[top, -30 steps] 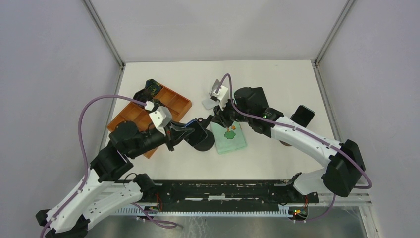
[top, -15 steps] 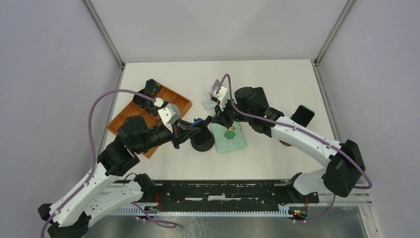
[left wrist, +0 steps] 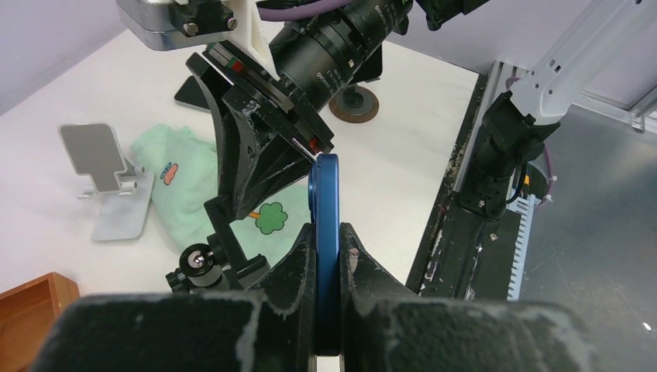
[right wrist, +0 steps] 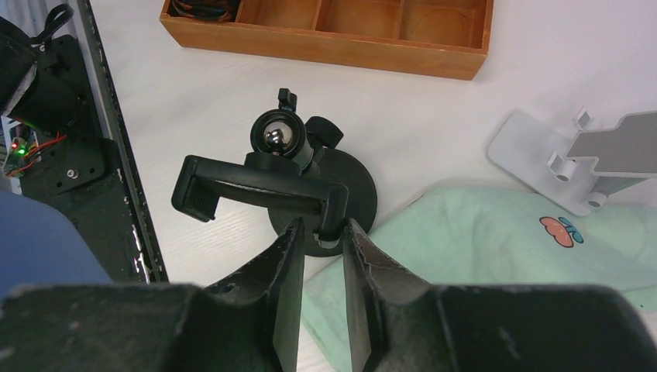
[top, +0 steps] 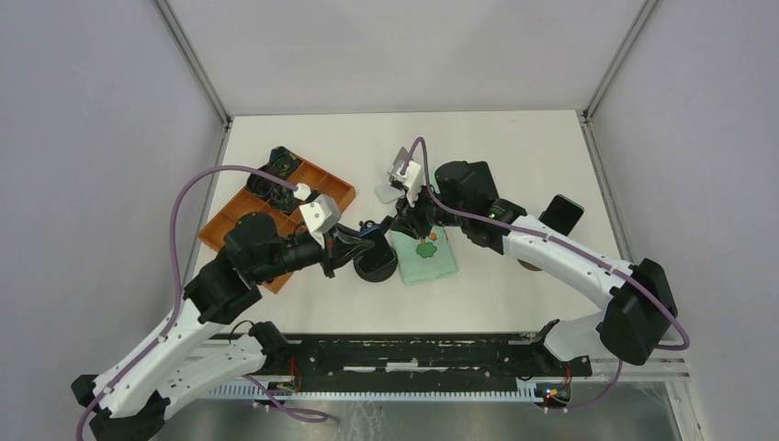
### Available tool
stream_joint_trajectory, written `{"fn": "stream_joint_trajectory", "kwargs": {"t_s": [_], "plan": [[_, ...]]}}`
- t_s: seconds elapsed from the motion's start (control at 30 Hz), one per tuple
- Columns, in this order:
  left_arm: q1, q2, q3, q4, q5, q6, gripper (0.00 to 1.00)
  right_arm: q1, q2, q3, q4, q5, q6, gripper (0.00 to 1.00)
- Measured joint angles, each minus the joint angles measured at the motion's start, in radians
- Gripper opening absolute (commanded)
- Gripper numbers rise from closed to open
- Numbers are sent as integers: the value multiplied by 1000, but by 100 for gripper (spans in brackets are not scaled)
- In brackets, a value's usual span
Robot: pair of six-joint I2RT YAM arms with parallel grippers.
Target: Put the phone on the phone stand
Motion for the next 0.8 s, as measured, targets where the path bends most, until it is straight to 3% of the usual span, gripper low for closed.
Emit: {"fn": "stream_joint_trajectory", "kwargs": {"t_s": [0.13,0.27,0.5,0.8], "plan": [[0,-51,0,-18,-25,0,2,0,5,0,5,-8,3,32],[0,-94,0,-46,-51,1,2,0,21,0,8,-15,4,16],[0,-98,0,-52,-66,1,2,-2,24,1,15,-13,-1,2],[0,43,10,2,28,26,2,-2,23,1,14,-13,-5,0]]}}
